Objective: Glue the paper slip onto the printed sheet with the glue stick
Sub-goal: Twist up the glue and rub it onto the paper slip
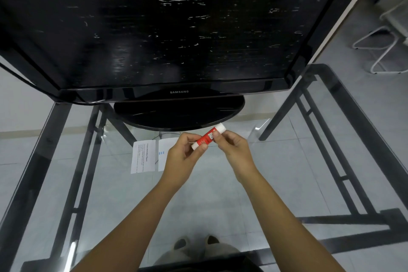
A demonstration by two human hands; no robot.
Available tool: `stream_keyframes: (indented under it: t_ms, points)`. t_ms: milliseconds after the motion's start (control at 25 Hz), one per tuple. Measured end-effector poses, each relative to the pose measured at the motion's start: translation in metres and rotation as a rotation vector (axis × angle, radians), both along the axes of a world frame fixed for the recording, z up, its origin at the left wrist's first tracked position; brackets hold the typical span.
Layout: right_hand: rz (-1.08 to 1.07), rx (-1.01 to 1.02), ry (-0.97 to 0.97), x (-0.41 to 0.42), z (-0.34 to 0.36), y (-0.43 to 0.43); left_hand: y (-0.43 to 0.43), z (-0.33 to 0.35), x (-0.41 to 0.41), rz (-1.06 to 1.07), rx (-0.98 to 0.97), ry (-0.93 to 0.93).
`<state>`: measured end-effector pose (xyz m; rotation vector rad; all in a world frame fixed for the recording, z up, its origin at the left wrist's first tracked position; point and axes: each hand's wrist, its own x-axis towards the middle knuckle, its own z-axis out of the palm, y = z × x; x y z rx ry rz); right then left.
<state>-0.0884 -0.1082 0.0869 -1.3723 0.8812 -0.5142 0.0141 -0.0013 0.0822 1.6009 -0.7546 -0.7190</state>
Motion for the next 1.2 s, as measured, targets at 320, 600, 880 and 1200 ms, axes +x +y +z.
stream_keyframes:
  t_ms: [320, 600, 880, 1200]
  points:
    - [0.003, 0.059, -0.081, 0.004, 0.014, 0.011, 0.012, 0.005, 0.002, 0.023, -0.017, -0.033]
    - [-0.06, 0.034, -0.111, 0.008, 0.023, 0.015, 0.01, 0.013, 0.006, -0.02, -0.052, -0.101]
    - [-0.121, 0.023, -0.112, 0.018, 0.025, 0.018, 0.004, 0.013, 0.005, 0.122, -0.142, -0.013]
    - [-0.106, 0.011, -0.118, 0.017, 0.025, 0.017, 0.01, 0.014, 0.01, 0.053, -0.191, 0.263]
